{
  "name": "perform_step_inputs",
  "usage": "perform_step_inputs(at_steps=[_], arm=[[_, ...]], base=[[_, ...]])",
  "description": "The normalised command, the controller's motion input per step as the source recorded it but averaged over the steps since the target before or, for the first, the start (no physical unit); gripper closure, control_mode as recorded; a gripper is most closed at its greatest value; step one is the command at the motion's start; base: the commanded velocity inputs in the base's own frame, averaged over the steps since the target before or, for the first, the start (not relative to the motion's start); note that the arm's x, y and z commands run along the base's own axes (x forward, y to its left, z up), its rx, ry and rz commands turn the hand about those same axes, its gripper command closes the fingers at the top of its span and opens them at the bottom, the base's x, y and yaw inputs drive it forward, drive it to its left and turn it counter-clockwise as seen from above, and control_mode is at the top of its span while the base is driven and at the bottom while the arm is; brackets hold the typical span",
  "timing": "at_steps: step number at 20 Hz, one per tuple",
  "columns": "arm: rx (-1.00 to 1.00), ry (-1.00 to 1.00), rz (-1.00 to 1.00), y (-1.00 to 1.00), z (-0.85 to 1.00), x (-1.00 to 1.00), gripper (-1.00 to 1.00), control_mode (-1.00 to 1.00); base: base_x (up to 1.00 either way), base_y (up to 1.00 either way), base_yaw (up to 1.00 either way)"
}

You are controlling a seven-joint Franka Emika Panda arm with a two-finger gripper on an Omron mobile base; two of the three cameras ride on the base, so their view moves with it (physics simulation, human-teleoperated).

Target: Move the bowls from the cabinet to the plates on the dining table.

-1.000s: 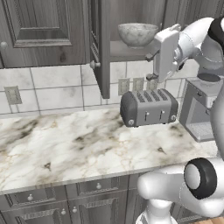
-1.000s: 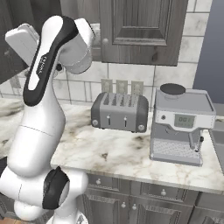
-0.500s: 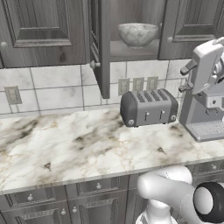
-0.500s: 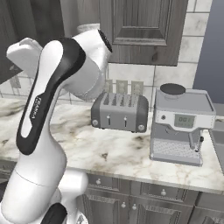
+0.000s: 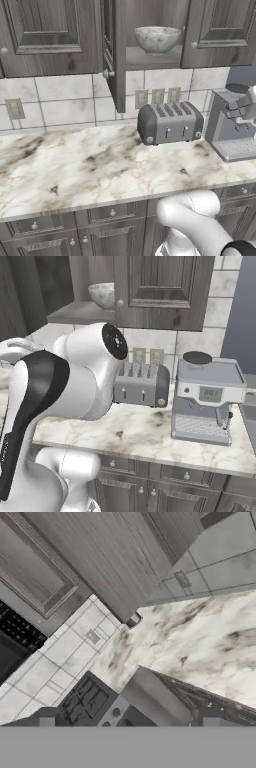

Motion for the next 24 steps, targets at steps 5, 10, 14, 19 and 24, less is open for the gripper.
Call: perform_step_inputs(at_steps=[5, 10, 14, 19, 24], arm=[[-0.06, -0.31, -0.24, -0.15, -0.05, -0.01, -1.00, -1.00], [-0.04, -0.13, -0.29, -0.29, 0.05, 0.00, -1.00, -1.00], [-0.07, 0.00, -0.28, -0.28, 0.12, 0.01, -1.00, -1.00], [-0.05, -0.08, -0.26, -0.10, 0.10, 0.00, -1.00, -1.00], [-0.05, -0.23, -0.15, 0.00, 0.13, 0.14, -1.00, -1.00]], base=[[0.00, 0.00, 0.00], [0.00, 0.00, 0.00], [0.00, 0.00, 0.00], [0.00, 0.00, 0.00], [0.00, 0.00, 0.00]])
